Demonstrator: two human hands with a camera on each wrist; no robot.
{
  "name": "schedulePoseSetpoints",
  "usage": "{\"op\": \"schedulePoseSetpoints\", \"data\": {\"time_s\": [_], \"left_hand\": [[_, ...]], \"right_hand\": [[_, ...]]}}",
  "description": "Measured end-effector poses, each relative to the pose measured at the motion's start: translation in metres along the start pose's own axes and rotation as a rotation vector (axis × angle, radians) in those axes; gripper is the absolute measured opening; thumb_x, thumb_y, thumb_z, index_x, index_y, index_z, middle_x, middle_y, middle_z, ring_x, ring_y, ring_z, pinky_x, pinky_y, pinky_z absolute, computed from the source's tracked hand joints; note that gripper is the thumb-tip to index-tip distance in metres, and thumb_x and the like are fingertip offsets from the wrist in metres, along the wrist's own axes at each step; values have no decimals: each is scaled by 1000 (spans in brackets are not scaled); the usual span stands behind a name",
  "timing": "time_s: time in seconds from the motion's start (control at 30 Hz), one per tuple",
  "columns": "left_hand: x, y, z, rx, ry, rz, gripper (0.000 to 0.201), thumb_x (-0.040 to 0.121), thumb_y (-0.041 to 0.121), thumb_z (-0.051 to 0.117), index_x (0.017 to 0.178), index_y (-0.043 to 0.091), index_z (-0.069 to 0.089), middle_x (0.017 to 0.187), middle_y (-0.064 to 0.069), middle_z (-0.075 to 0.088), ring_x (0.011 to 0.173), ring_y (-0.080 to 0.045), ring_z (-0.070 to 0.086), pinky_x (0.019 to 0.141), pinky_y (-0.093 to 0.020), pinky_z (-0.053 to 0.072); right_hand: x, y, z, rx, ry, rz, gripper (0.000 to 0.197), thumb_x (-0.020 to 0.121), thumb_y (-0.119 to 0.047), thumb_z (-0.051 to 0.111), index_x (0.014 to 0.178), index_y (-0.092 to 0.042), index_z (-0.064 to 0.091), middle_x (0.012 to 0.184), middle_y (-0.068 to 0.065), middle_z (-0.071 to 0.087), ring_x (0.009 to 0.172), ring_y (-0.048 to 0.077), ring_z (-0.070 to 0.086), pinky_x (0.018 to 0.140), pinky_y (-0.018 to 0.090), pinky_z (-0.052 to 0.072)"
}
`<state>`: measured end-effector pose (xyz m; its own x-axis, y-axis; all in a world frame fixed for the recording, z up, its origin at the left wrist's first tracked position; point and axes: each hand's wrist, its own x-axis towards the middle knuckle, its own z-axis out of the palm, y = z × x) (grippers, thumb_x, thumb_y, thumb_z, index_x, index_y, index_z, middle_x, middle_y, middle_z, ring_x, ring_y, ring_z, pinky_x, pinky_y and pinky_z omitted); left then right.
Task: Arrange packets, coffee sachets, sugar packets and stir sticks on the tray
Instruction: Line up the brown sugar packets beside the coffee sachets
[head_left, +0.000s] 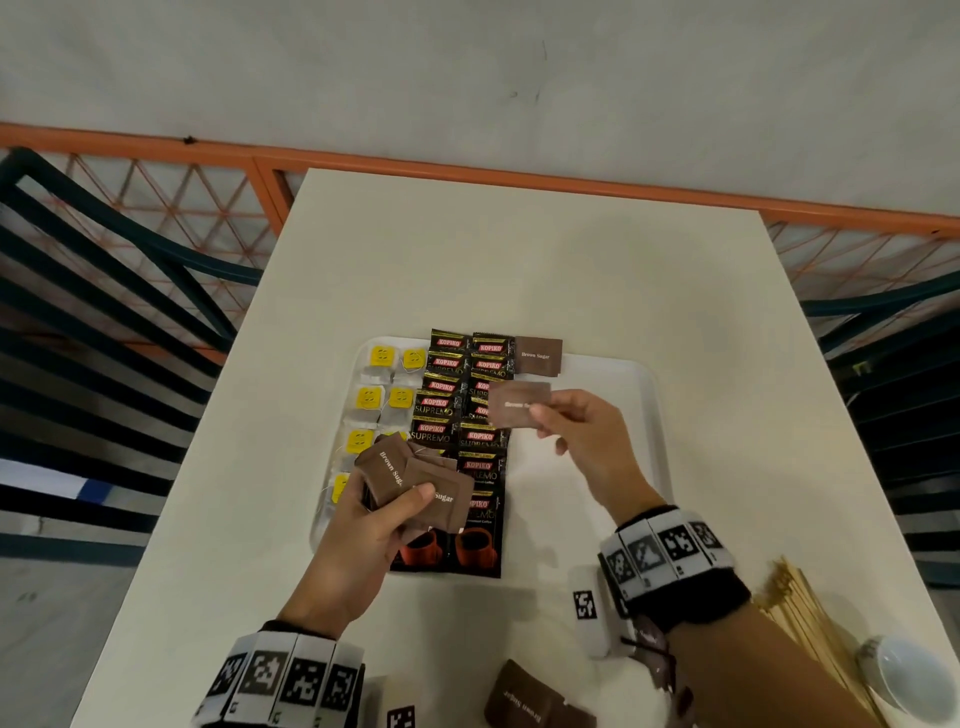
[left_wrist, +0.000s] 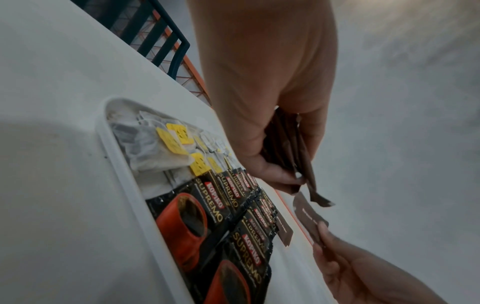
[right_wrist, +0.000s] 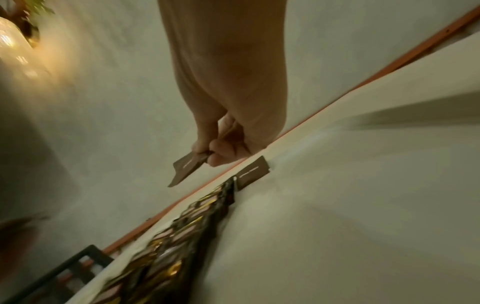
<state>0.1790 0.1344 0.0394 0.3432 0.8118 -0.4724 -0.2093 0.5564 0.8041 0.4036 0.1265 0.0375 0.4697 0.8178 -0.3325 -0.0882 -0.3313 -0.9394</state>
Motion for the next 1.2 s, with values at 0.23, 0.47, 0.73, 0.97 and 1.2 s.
{"op": "schedulePoseSetpoints", "data": {"time_s": [0.23,0.47,0.73,0.97,1.2], "left_hand": [[5,-1,-1,4,22,-16,38,83,-3,57,119,9,52,110,-14,68,101,-29,65,70,-28,57],[9,-1,5,29,34,-10,32,83,-3,58,110,13,55,104,-11,70,87,-20,70,63,-25,56],[10,-2,7,58,14,-21,33,83,-2,57,114,9,55,98,-7,73,84,-18,71,65,-25,56],[11,-1,9,71,-4,-24,34,83,-1,57,117,5,54,106,-12,71,93,-24,69,62,-24,54],[11,-2,13,55,-6,-8,32,82,-3,58,113,7,53,100,-11,71,83,-18,71,59,-22,54]], "right_hand": [[56,13,-19,62,140,105,13,82,4,63,95,1,64,78,7,64,65,15,59,63,16,56],[74,22,-17,-186,201,93,14,78,-2,70,76,-12,60,66,4,62,56,12,55,56,19,48],[78,22,-13,-267,236,36,17,78,-4,70,71,-14,58,69,11,64,54,15,54,75,36,54],[81,23,-12,-304,250,25,20,77,-8,71,68,-17,57,71,12,65,54,14,55,73,31,53],[81,26,-14,-366,284,23,20,78,-16,71,72,-18,52,71,6,63,58,15,56,61,18,47]]}}
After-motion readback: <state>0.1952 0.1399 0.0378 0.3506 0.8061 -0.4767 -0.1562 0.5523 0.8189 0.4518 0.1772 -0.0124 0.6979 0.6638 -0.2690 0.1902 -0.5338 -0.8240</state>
